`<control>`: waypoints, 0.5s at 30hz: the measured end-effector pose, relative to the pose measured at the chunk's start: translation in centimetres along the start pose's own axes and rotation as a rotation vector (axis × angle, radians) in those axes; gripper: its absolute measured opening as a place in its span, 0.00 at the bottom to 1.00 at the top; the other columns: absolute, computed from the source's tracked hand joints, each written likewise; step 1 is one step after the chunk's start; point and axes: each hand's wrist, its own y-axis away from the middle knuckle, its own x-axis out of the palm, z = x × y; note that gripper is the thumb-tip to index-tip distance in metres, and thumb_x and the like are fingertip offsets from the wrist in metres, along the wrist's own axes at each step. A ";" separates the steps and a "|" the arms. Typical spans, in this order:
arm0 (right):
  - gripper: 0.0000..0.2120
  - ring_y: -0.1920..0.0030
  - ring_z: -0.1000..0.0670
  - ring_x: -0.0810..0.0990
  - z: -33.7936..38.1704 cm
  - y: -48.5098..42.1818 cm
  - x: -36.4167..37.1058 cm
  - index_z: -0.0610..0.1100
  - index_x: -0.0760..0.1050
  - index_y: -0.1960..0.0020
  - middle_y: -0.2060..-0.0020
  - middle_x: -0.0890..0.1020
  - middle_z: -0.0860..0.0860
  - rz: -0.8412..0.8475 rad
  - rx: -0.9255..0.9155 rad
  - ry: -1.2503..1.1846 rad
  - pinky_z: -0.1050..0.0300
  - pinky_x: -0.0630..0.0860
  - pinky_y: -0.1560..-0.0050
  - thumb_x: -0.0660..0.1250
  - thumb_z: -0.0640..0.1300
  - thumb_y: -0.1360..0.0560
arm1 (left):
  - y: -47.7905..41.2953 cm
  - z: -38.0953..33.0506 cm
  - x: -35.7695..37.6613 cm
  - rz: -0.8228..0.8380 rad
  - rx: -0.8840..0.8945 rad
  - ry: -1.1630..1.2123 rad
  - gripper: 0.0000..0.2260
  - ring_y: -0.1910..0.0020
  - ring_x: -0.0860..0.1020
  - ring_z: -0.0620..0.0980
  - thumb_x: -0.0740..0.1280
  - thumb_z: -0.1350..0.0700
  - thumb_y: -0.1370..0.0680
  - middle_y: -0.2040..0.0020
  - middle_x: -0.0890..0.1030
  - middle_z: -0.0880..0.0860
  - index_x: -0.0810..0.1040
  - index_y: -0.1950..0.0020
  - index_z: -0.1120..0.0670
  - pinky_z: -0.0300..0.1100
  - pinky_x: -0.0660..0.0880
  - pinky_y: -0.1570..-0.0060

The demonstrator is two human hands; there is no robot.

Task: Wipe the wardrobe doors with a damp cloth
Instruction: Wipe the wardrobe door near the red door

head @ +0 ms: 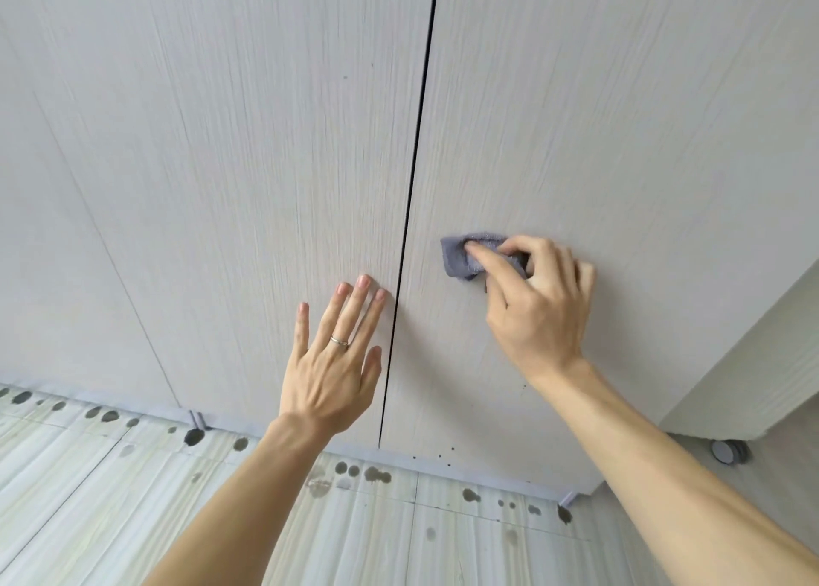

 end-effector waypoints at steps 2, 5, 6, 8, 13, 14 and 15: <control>0.16 0.60 0.45 0.77 0.7 -0.6 0.7 0.55 0.84 0.44 0.53 0.82 0.51 -0.026 0.042 -0.024 0.50 0.65 0.58 0.70 0.37 0.26 | 0.0 0.0 0.3 -0.018 0.003 0.009 0.33 0.18 0.48 0.51 0.59 0.51 0.19 0.16 0.47 0.49 0.50 0.17 0.51 0.60 0.45 0.22; 0.15 0.60 0.44 0.78 2.5 2.1 2.3 0.55 0.84 0.43 0.54 0.82 0.51 0.024 -0.042 -0.064 0.50 0.66 0.58 0.70 0.39 0.24 | 0.3 0.7 0.8 -0.065 -0.016 -0.001 0.33 0.18 0.50 0.50 0.61 0.52 0.20 0.16 0.49 0.51 0.52 0.17 0.54 0.61 0.47 0.22; 0.14 0.60 0.43 0.78 2.9 3.5 2.9 0.54 0.84 0.42 0.55 0.82 0.50 0.077 -0.118 -0.082 0.50 0.66 0.58 0.69 0.40 0.23 | 0.4 1.1 0.9 -0.076 -0.022 -0.011 0.33 0.18 0.50 0.51 0.62 0.52 0.20 0.16 0.50 0.51 0.53 0.17 0.54 0.60 0.47 0.22; 0.15 0.62 0.43 0.77 3.4 6.6 4.0 0.53 0.84 0.44 0.58 0.81 0.50 0.203 -0.280 -0.112 0.50 0.65 0.58 0.62 0.39 0.21 | 0.9 2.1 1.1 -0.079 -0.032 -0.036 0.33 0.18 0.51 0.51 0.62 0.52 0.21 0.16 0.50 0.52 0.54 0.17 0.55 0.60 0.47 0.22; 0.16 0.60 0.45 0.74 4.3 6.1 3.9 0.54 0.84 0.45 0.58 0.80 0.52 0.222 -0.296 -0.065 0.50 0.63 0.57 0.69 0.37 0.28 | 2.2 4.5 1.5 -0.043 -0.104 -0.056 0.36 0.19 0.53 0.53 0.65 0.56 0.23 0.16 0.48 0.53 0.53 0.17 0.51 0.63 0.50 0.24; 0.15 0.60 0.45 0.75 4.6 4.3 3.7 0.55 0.84 0.44 0.57 0.81 0.52 0.164 -0.231 -0.075 0.50 0.64 0.57 0.69 0.39 0.26 | 2.3 4.8 1.7 -0.036 -0.118 -0.051 0.37 0.19 0.54 0.53 0.66 0.57 0.23 0.16 0.48 0.53 0.53 0.17 0.50 0.64 0.51 0.24; 0.14 0.59 0.45 0.76 4.8 2.2 3.5 0.55 0.84 0.44 0.56 0.81 0.52 0.101 -0.170 -0.082 0.50 0.64 0.57 0.69 0.40 0.24 | 2.4 5.0 1.9 -0.038 -0.124 -0.050 0.37 0.19 0.54 0.53 0.66 0.57 0.23 0.16 0.48 0.53 0.52 0.17 0.49 0.64 0.52 0.25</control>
